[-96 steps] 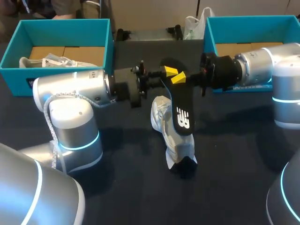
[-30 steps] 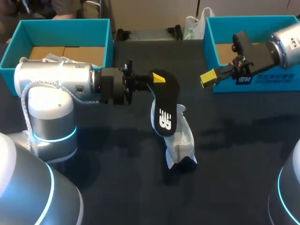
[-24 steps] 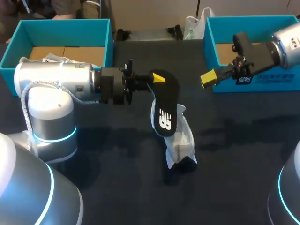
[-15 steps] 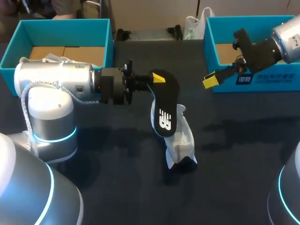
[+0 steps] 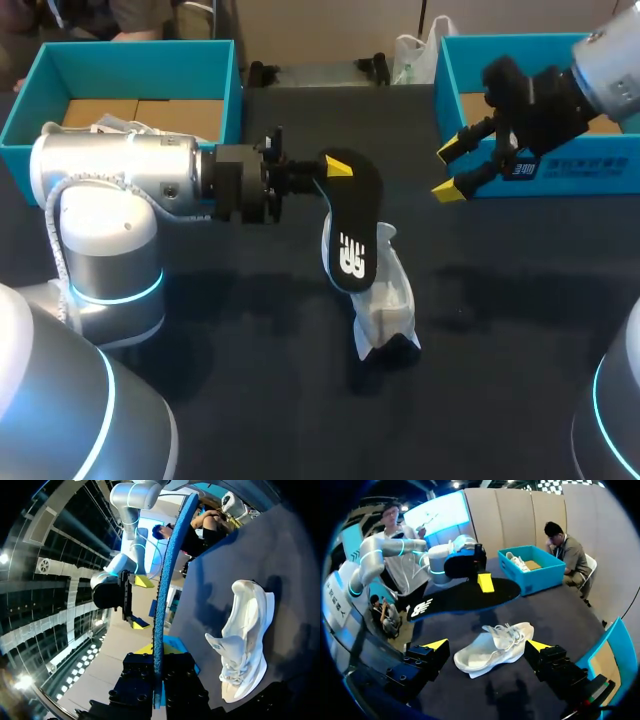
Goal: Take the shoe out of the shoebox, open the shoe tongue, remove and reinsert the insole, then place the shoe into the shoebox
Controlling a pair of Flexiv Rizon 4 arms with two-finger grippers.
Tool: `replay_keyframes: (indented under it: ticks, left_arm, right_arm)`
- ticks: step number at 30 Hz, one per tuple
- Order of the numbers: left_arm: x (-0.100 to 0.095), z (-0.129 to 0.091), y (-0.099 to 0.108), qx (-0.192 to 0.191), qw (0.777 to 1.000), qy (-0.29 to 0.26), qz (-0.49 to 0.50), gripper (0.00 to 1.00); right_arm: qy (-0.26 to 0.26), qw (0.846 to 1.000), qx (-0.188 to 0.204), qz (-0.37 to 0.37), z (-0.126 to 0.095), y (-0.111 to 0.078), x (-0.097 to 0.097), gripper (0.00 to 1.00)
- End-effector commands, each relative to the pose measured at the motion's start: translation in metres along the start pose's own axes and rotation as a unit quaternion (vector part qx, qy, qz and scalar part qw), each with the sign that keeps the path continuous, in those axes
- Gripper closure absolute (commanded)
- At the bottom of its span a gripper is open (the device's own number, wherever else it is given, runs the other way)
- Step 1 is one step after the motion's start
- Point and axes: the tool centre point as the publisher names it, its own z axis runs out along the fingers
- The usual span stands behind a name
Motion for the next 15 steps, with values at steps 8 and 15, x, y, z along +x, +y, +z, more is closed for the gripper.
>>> replay_keyframes:
  ticks: [8,15]
  left_arm:
    - [-0.002,-0.001,-0.001,0.002,1.000,0.004,-0.006,1.00]
    - [-0.008,-0.012,-0.019,0.023,0.998,0.006,-0.062,1.00]
  right_arm:
    - [-0.037,0.994,0.040,-0.099,0.000,-0.010,0.003,0.00]
    - [-0.063,0.979,0.069,-0.181,-0.002,-0.021,0.003,0.00]
